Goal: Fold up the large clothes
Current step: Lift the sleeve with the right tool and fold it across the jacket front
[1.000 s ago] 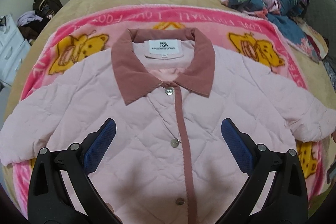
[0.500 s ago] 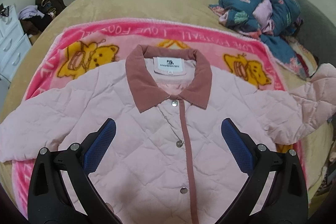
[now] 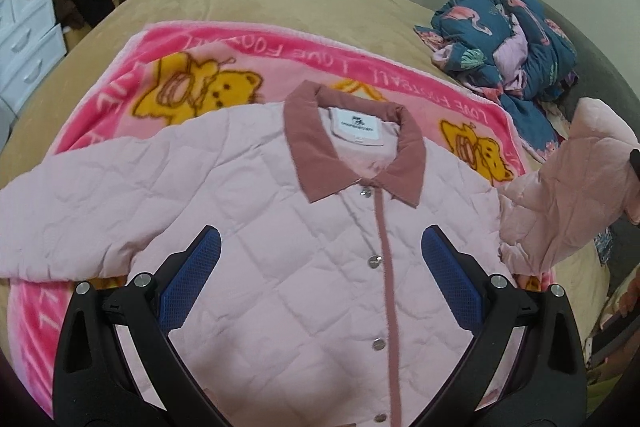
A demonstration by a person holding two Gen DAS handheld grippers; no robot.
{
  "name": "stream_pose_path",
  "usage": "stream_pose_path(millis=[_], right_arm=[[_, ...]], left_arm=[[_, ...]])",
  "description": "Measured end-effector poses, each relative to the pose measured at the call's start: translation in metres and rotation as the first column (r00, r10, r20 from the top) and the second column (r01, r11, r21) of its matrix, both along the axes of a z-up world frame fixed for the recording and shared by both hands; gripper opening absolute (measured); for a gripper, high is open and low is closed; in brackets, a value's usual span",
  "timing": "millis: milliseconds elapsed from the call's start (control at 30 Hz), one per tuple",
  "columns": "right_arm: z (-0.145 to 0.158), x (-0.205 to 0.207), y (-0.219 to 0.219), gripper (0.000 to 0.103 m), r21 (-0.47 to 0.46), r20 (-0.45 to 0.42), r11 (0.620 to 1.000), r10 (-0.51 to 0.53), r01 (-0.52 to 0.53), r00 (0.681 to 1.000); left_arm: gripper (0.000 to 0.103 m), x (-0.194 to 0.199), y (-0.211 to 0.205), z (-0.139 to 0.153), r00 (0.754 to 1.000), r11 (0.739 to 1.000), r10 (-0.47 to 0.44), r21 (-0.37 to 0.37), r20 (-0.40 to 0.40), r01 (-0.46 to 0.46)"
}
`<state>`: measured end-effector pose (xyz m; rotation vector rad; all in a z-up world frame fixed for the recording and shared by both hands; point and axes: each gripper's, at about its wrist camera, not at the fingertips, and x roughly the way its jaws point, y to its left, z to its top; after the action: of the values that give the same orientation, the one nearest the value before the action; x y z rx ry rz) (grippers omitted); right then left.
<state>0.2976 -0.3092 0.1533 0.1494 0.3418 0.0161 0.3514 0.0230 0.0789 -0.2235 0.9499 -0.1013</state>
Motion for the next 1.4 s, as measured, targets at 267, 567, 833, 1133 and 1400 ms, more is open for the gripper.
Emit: stream_pose_path(millis=[267, 567, 833, 1133, 1400], right_arm=[[-0.033, 0.005, 0.072, 0.015, -0.057, -0.05, 0.986, 0.151, -0.154, 0.987], [-0.126, 0.017, 0.136, 0.015, -0.02, -0.243, 0.957, 0.276, -0.29, 0.93], [-0.202, 0.007, 0.14, 0.03, 0.241, -0.373, 0.933, 0.342, -0.266, 0.862], [-0.21, -0.016, 0.06, 0.072, 0.665, -0.313, 0.747, 0.265, 0.011, 0.912], [-0.177, -0.012, 0.079, 0.027, 0.611, -0.223, 0.786, 0.28, -0.09, 0.934]], left_arm=[[0.094, -0.012, 0.037, -0.002, 0.999, 0.998, 0.053, -0.047, 0.002, -0.053], [0.094, -0.025, 0.058, -0.024, 0.994, 0.99, 0.104, -0.096, -0.022, -0.106], [0.094, -0.027, 0.048, -0.044, 0.994, 0.99, 0.088, -0.105, -0.06, -0.094], [0.094, -0.024, 0.031, -0.064, 0.992, 0.984, 0.051, -0.162, -0.112, -0.069], [0.094, -0.014, 0.032, -0.049, 0.994, 0.969, 0.037, -0.238, -0.105, -0.061]])
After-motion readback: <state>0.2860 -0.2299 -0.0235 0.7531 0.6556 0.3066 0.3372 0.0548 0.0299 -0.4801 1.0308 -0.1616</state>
